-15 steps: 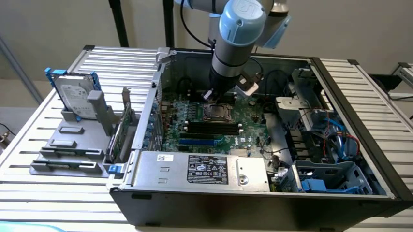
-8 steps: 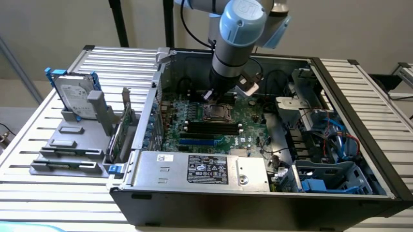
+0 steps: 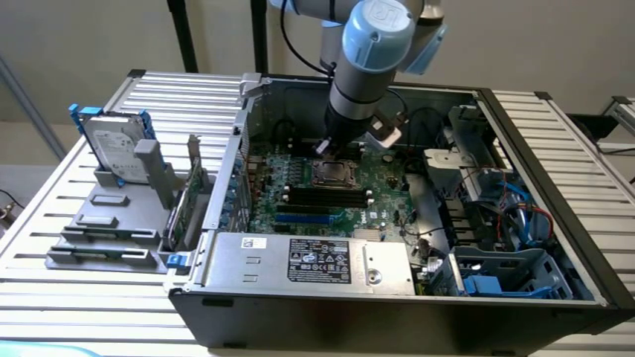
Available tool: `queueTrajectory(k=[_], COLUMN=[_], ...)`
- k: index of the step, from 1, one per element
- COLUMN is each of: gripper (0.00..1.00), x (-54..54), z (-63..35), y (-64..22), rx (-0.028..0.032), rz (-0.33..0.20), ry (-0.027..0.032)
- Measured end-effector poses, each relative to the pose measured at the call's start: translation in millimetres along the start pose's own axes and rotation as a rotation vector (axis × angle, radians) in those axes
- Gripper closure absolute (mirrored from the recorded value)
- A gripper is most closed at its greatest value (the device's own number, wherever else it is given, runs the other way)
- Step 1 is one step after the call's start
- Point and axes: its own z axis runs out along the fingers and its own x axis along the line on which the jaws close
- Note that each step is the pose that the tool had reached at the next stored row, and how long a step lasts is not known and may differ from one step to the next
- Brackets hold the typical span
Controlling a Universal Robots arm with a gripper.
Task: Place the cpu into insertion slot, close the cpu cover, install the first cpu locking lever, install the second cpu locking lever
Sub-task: 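Install the first cpu locking lever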
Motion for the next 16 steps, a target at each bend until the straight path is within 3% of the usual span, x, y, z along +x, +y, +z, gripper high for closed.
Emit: queueTrajectory(k=[7, 12, 16], gripper=[0.89, 0.89, 0.89], x=[1.8, 2.4, 2.9], z=[0.0, 0.0, 0.3], y=[3.1, 3.9, 4.5], rx=[0.0058, 0.018, 0.0246], rz=[-0.019, -0.038, -0.056], ry=[-0.0052, -0.0029, -0.006])
